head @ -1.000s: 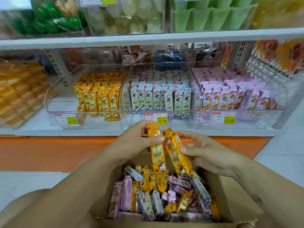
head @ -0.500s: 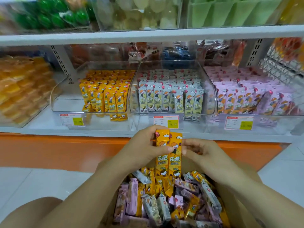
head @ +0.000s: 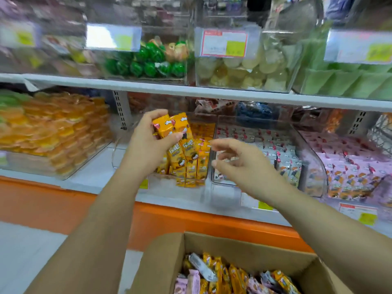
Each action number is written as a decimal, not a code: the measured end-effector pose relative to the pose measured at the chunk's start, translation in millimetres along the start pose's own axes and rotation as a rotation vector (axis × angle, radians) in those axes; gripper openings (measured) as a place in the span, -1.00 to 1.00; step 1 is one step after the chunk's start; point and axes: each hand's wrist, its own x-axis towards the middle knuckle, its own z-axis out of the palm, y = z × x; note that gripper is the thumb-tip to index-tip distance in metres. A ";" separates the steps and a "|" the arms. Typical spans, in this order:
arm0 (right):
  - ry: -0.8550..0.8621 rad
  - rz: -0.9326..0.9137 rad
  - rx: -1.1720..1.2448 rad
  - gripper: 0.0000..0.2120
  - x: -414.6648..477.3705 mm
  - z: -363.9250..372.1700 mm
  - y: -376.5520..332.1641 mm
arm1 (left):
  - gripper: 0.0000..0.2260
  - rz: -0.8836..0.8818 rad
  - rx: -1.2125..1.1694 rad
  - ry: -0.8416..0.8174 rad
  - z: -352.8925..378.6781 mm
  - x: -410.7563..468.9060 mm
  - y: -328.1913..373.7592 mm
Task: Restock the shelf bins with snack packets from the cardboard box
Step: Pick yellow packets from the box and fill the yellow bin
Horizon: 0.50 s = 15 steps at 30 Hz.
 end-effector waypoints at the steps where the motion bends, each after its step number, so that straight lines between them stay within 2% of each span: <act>1: 0.011 -0.022 -0.052 -0.63 11.9 5.9 -1.6 | -0.58 0.005 0.030 0.013 -3.4 9.0 -7.3; 5: -0.021 -0.148 -0.302 -0.54 55.6 31.1 -6.4 | -0.56 0.016 0.186 -0.096 -13.3 37.6 -34.9; 9: -0.121 -0.156 -0.493 -0.50 93.5 55.7 0.3 | -0.54 -0.021 0.341 -0.223 -21.3 58.3 -63.4; 15: -0.136 -0.080 -0.570 -0.53 129.1 85.6 13.7 | -0.58 -0.153 0.243 -0.336 -21.4 75.9 -100.7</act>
